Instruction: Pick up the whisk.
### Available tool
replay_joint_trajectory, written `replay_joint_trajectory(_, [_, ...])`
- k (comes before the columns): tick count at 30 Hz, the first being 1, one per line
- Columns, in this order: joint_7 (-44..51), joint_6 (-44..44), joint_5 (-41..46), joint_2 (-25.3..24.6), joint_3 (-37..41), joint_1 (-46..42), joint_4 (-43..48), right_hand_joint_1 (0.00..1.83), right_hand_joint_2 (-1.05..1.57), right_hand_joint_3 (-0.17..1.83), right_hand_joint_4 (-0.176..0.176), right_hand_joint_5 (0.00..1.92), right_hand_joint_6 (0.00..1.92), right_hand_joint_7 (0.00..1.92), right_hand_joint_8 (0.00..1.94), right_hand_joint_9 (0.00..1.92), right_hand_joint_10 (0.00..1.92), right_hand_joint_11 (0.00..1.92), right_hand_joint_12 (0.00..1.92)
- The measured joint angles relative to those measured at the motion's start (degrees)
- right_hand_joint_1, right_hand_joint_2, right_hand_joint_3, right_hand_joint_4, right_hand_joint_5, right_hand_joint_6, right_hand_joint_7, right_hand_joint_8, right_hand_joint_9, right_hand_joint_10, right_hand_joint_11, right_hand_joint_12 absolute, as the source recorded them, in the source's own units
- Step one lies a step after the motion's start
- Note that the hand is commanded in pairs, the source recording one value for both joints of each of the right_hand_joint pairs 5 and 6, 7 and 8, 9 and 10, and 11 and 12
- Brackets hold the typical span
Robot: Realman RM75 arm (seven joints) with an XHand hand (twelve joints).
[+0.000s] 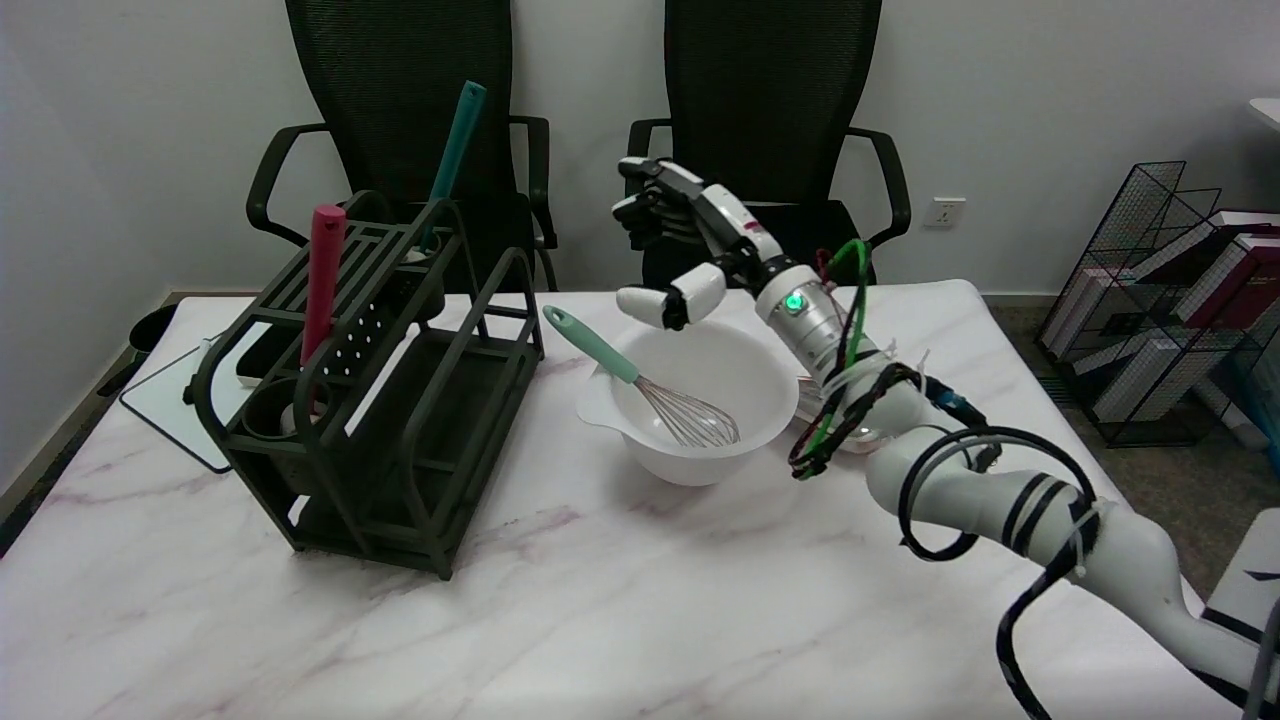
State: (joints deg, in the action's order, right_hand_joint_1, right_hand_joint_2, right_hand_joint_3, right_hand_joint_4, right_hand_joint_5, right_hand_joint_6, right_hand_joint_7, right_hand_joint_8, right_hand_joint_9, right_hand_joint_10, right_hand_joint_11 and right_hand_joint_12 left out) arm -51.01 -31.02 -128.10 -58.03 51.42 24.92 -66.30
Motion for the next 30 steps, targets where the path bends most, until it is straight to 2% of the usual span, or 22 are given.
replay_joint_trajectory(15, [3.57,5.89,-3.72,-3.99,-7.02,9.25,9.51,1.15,-0.22,1.31,0.0,0.27,0.27,0.58,0.58,0.54,0.54,0.55,0.55])
replay_joint_trajectory(30, [4.63,8.38,-5.29,-7.96,-9.46,11.61,14.3,1.16,-0.14,1.26,0.0,0.25,0.25,0.62,0.62,0.59,0.59,0.58,0.58])
